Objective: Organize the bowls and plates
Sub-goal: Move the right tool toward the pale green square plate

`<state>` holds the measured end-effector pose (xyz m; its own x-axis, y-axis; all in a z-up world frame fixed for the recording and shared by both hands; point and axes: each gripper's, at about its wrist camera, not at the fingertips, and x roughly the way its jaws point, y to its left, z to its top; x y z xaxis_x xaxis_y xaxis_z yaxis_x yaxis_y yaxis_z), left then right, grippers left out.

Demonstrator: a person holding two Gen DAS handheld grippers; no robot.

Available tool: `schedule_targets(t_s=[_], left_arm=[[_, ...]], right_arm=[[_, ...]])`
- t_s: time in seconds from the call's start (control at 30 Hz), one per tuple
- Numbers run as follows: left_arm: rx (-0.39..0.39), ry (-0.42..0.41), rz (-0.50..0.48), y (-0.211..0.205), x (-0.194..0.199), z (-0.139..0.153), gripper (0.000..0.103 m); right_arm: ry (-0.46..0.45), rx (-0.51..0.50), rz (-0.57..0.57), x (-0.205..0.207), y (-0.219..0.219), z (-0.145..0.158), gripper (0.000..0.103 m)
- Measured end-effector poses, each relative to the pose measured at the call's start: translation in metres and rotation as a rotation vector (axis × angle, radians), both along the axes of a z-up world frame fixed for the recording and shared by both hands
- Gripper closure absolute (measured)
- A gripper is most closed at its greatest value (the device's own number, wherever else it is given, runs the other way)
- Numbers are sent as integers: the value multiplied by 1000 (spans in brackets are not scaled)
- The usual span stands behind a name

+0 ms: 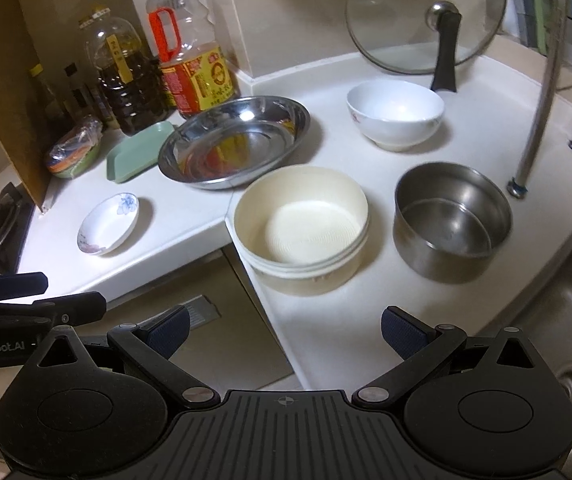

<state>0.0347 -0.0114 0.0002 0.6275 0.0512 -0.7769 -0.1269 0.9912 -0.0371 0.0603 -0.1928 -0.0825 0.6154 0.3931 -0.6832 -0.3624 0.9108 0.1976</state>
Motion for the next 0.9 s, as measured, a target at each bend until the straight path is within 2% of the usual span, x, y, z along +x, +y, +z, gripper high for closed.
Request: schedule_targets(t_s=[0.3,0.4,0.47,0.7,0.9], left_arm=[[14,-24,124,6,4,6,21],[25,-25,175,11,4,6,21],[35,-21,217,19,5,6,21],[54,-18,297,46,18,8,21],[84,-45,335,83,45,13,21]], right_arm=[[-36,50,104,23,-4,3,1],[-51,63,152,31,0,5,9],[-45,68,174,38,5,6,13],[-44,109,238,60,25,10,14],[-92,126,265,82,53,22,15]])
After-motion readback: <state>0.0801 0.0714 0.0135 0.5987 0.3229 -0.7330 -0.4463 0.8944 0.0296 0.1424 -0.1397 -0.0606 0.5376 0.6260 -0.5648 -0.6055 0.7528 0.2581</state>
